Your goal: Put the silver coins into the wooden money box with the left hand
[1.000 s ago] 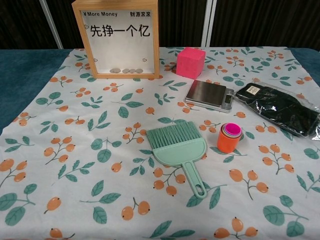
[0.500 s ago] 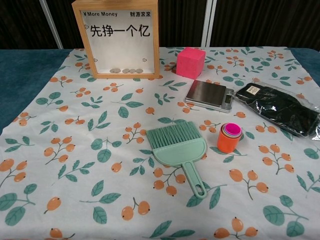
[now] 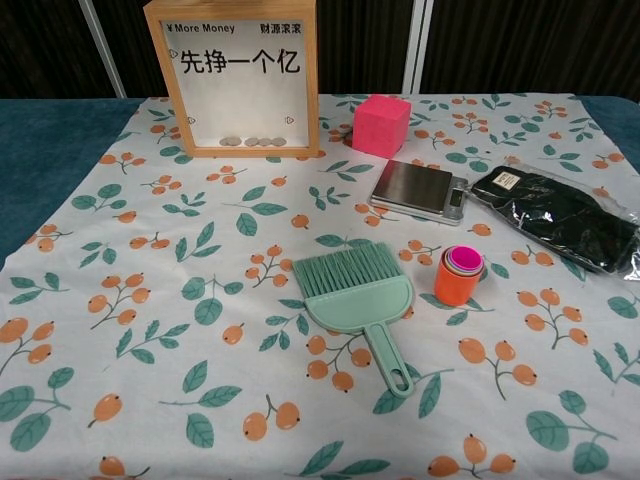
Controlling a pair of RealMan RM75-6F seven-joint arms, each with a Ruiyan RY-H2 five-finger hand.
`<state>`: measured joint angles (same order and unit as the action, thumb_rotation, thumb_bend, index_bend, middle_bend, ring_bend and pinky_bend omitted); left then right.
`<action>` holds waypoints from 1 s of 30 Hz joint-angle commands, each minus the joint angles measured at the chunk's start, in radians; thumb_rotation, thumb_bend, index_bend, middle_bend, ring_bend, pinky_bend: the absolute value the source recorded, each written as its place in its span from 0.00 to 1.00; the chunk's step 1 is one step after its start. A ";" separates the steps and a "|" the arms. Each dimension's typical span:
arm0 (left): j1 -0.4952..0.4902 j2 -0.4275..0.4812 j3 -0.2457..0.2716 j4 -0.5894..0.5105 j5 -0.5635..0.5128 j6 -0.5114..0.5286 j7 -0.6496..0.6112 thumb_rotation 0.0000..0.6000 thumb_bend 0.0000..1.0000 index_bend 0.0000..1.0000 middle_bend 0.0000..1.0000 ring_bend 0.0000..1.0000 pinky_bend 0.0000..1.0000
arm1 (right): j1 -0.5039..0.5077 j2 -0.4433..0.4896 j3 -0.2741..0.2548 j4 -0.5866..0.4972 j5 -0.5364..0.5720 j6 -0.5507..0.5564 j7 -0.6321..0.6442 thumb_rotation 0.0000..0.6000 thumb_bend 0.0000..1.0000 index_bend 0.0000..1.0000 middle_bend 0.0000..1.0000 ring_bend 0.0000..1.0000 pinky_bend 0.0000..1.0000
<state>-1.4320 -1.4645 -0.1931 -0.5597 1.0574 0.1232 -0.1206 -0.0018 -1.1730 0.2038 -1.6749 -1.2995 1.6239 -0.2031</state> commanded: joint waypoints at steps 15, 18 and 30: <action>-0.010 -0.017 0.019 0.000 -0.016 -0.006 0.005 1.00 0.49 0.64 0.12 0.00 0.00 | -0.002 0.003 0.000 -0.003 -0.002 0.004 0.002 1.00 0.36 0.06 0.02 0.00 0.00; -0.012 -0.021 0.022 0.001 -0.019 -0.002 0.008 1.00 0.48 0.64 0.12 0.00 0.00 | -0.002 0.003 0.000 -0.005 -0.001 0.003 0.001 1.00 0.36 0.06 0.02 0.00 0.00; -0.016 -0.044 0.029 0.029 -0.035 0.002 0.013 1.00 0.44 0.61 0.12 0.00 0.00 | -0.003 0.000 0.002 -0.005 -0.002 0.009 0.000 1.00 0.36 0.06 0.02 0.00 0.00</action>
<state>-1.4472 -1.5077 -0.1641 -0.5324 1.0236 0.1248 -0.1079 -0.0050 -1.1733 0.2055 -1.6801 -1.3012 1.6324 -0.2028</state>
